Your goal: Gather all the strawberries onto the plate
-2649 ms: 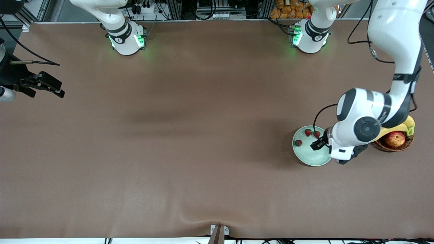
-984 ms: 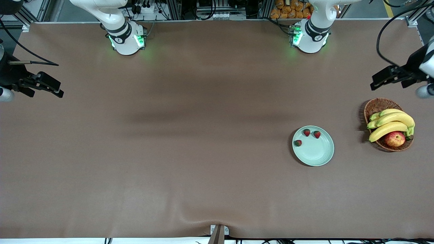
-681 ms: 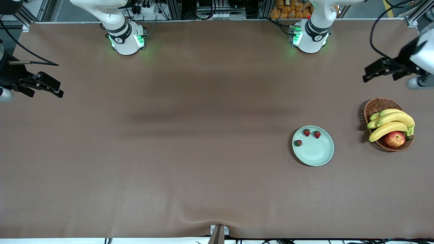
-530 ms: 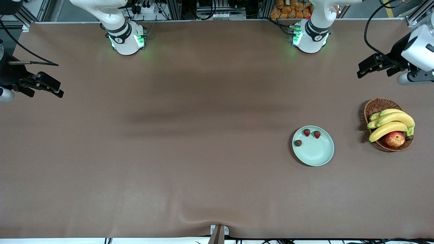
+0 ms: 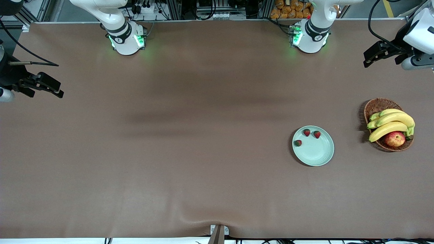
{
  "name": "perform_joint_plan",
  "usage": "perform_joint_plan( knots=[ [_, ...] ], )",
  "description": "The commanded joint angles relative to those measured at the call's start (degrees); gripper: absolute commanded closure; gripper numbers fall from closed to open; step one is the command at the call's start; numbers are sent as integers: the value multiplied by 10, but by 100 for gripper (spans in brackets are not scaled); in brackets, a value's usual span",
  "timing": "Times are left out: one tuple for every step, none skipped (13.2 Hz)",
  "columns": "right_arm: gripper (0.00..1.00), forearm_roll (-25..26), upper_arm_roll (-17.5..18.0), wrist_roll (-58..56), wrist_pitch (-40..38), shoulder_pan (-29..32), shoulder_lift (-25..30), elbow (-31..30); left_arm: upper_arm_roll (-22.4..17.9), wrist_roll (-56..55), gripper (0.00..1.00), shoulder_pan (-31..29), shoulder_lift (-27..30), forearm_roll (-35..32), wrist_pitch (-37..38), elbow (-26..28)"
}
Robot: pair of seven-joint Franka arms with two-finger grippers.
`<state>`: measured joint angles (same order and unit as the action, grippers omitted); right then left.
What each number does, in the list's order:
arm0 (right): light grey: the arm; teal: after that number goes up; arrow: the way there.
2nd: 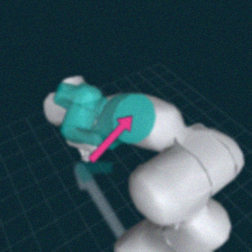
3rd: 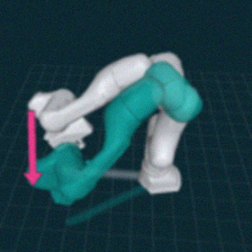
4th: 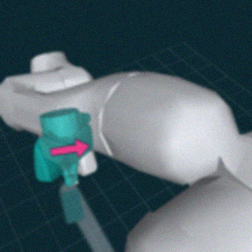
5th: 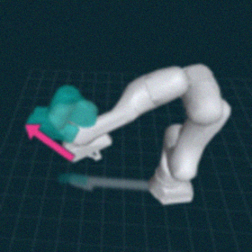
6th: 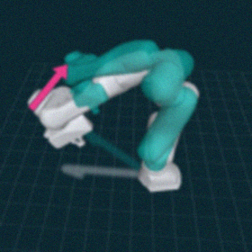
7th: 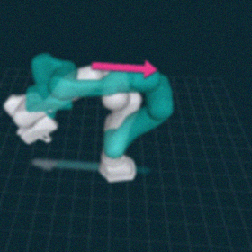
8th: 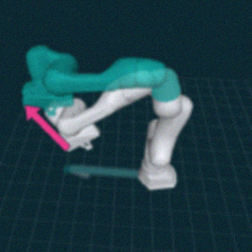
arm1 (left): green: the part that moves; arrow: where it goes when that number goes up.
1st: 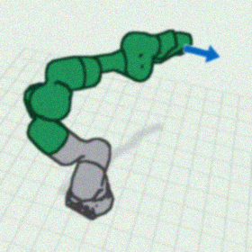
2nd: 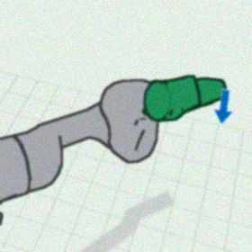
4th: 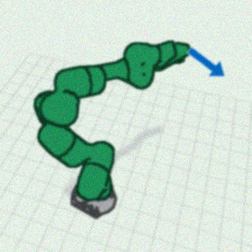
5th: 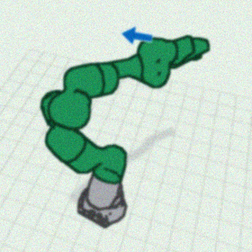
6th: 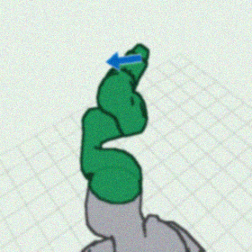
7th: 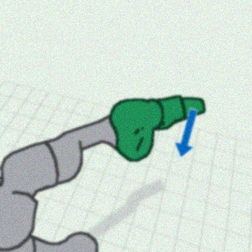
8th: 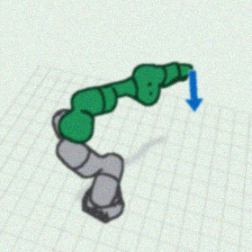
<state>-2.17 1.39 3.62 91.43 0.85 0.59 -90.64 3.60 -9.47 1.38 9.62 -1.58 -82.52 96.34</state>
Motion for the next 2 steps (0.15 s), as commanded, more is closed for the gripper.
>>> perform_joint_plan(
  knots=[
    [0,8,-2,-6,-6,-2,-3,6,-3,1,0,-8,-9,12,7,-25],
    [0,8,-2,-6,-6,-1,-3,6,-8,1,0,-8,-11,25,7,-25]
  ],
)
